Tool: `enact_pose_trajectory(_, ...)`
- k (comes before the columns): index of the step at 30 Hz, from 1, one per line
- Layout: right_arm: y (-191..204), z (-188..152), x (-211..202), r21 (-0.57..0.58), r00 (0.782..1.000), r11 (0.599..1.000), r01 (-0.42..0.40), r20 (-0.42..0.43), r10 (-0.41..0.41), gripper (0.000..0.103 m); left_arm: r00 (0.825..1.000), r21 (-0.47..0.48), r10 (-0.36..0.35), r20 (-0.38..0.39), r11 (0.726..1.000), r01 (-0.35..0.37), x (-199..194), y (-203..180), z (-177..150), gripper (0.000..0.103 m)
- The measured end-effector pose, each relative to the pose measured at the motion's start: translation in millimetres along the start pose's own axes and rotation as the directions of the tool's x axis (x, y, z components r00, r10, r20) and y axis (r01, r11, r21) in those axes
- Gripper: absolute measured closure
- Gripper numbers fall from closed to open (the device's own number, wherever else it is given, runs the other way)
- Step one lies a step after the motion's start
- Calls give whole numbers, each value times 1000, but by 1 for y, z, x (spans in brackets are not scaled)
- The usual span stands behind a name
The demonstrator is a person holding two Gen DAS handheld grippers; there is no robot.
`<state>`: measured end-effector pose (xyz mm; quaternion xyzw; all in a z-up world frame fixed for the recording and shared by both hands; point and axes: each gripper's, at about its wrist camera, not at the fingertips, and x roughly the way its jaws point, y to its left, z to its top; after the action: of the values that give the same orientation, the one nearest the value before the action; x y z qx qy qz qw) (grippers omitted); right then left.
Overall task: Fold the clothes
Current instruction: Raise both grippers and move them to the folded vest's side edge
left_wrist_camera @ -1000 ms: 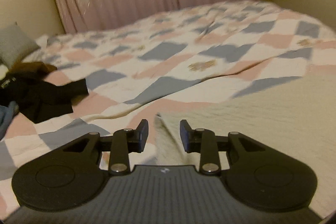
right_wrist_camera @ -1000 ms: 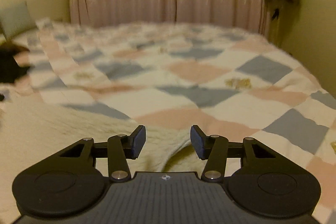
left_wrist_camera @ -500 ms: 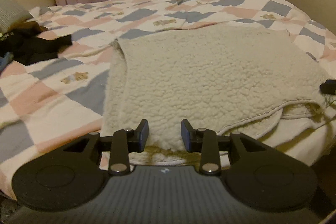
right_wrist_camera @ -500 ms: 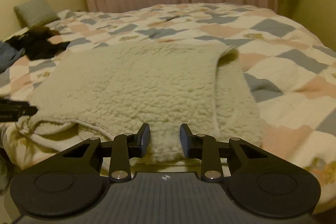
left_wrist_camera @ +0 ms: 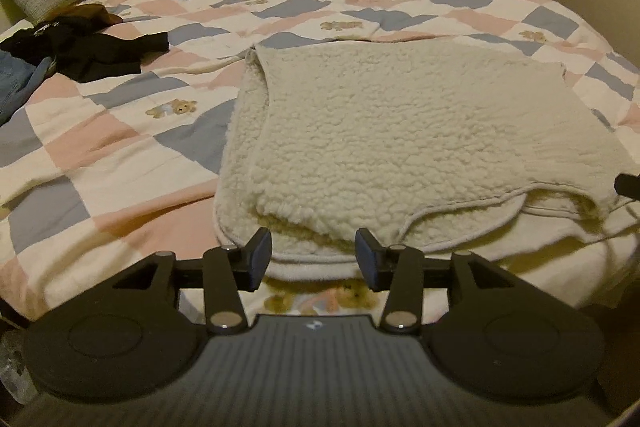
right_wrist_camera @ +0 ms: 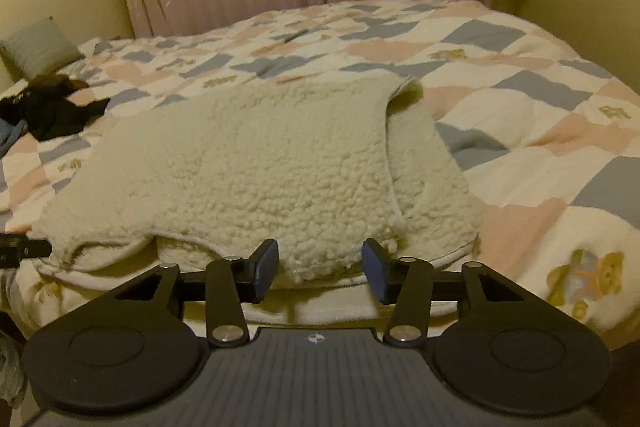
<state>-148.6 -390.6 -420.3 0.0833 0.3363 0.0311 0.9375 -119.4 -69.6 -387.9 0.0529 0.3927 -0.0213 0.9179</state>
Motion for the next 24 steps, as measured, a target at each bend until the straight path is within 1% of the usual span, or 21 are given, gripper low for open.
enact_pose_trajectory(2, -1, 3, -8, 19, 1000, 1000, -2, 17, 2, 38, 1000, -4, -6, 8, 1000, 6, -10, -1, -1, 53)
enact_pose_trajectory(3, 0, 4, -13, 25, 1000, 1000, -5, 25, 4, 36, 1000, -3, -8, 13, 1000, 9, -14, -1, -2, 52)
enact_pose_trajectory(6, 3, 5, -24, 16, 999, 1000, -1, 47, 0, 33, 999, 12, -2, 40, 1000, 2, -30, -4, -4, 43)
enact_pose_trajectory(7, 4, 5, -27, 14, 999, 1000, 1, 51, -2, 29, 999, 16, -1, 50, 1000, 0, -35, -4, -5, 39)
enact_pose_trajectory(8, 5, 4, -31, 14, 998, 1000, 1, 57, -2, 26, 998, 16, -3, 58, 1000, 2, -39, -4, -6, 38)
enact_pose_trajectory(12, 10, -1, -43, 6, 998, 1000, 5, 64, -5, 24, 997, 11, -9, 79, 1000, 8, -56, -2, -9, 38)
enact_pose_trajectory(16, 13, -7, -56, -5, 997, 1000, 15, 74, -15, 19, 995, 7, -8, 100, 1000, 8, -71, 1, -14, 35)
enact_pose_trajectory(24, 15, -11, -77, -5, 995, 1000, 21, 95, -20, 13, 992, -12, -20, 124, 1000, 21, -85, 7, -20, 31)
